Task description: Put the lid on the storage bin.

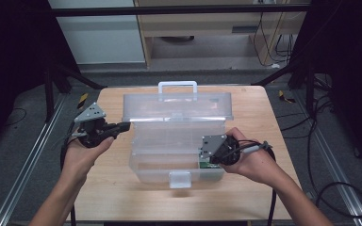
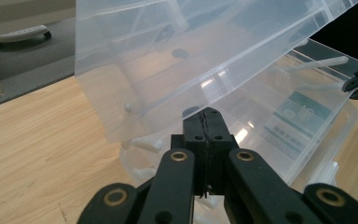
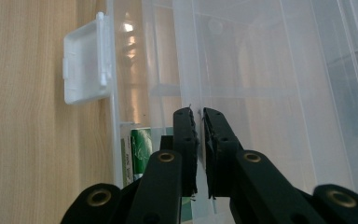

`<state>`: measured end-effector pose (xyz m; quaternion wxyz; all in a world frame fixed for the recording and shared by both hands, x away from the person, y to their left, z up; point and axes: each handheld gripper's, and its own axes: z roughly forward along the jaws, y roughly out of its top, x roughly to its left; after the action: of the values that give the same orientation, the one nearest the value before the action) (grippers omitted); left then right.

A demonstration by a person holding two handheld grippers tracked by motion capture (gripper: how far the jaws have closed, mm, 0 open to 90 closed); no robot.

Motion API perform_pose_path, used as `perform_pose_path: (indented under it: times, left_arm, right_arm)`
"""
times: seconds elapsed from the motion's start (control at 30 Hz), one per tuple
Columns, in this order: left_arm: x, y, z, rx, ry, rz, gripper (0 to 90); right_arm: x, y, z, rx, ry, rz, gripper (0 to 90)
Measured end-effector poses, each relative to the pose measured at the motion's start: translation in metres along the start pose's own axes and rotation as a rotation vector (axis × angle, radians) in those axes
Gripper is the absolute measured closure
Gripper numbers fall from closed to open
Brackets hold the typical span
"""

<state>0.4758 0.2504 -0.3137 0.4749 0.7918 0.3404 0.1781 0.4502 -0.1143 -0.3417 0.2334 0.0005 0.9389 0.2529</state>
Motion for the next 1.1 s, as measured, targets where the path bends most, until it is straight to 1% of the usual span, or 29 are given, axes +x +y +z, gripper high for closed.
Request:
perform_pose_path:
  times: [0.5, 0.53, 0.67, 0.73, 0.8, 0.9, 0.93, 0.97, 1.0, 1.1]
  left_arm:
    - [-0.002, -0.006, 0.000, 0.001, -0.015, -0.007, 90.0]
    - [-0.003, -0.007, 0.000, 0.001, -0.016, -0.007, 90.0]
    - [-0.003, -0.008, -0.001, 0.002, -0.019, -0.007, 90.0]
    - [-0.004, -0.009, -0.001, 0.001, -0.020, -0.009, 90.0]
    - [-0.004, -0.010, -0.001, 0.003, -0.024, -0.008, 90.0]
    - [-0.004, -0.012, -0.001, 0.003, -0.030, -0.011, 90.0]
    - [-0.004, -0.013, -0.001, 0.005, -0.030, -0.009, 90.0]
    - [-0.005, -0.014, -0.001, 0.002, -0.032, -0.013, 90.0]
    - [-0.005, -0.014, -0.001, 0.002, -0.032, -0.013, 90.0]
    - [-0.007, -0.017, 0.000, 0.008, -0.032, -0.005, 90.0]
  right_arm:
    - [0.004, -0.001, 0.001, 0.005, 0.005, -0.001, 83.7]
    - [0.005, -0.001, 0.002, 0.005, 0.005, 0.005, 83.6]
    - [0.005, -0.001, 0.001, 0.008, 0.002, -0.003, 82.4]
    - [0.006, 0.000, -0.001, 0.003, -0.003, 0.011, 79.8]
    - [0.007, 0.000, -0.003, 0.000, -0.007, 0.017, 79.3]
    - [0.008, 0.000, -0.008, -0.011, -0.023, 0.022, 77.8]
    - [0.009, 0.000, -0.010, -0.015, -0.034, 0.030, 77.5]
    - [0.010, -0.001, -0.015, -0.017, -0.031, 0.038, 77.4]
    - [0.010, -0.001, -0.015, -0.017, -0.031, 0.038, 77.4]
    - [0.012, -0.003, -0.022, -0.025, -0.046, 0.035, 80.1]
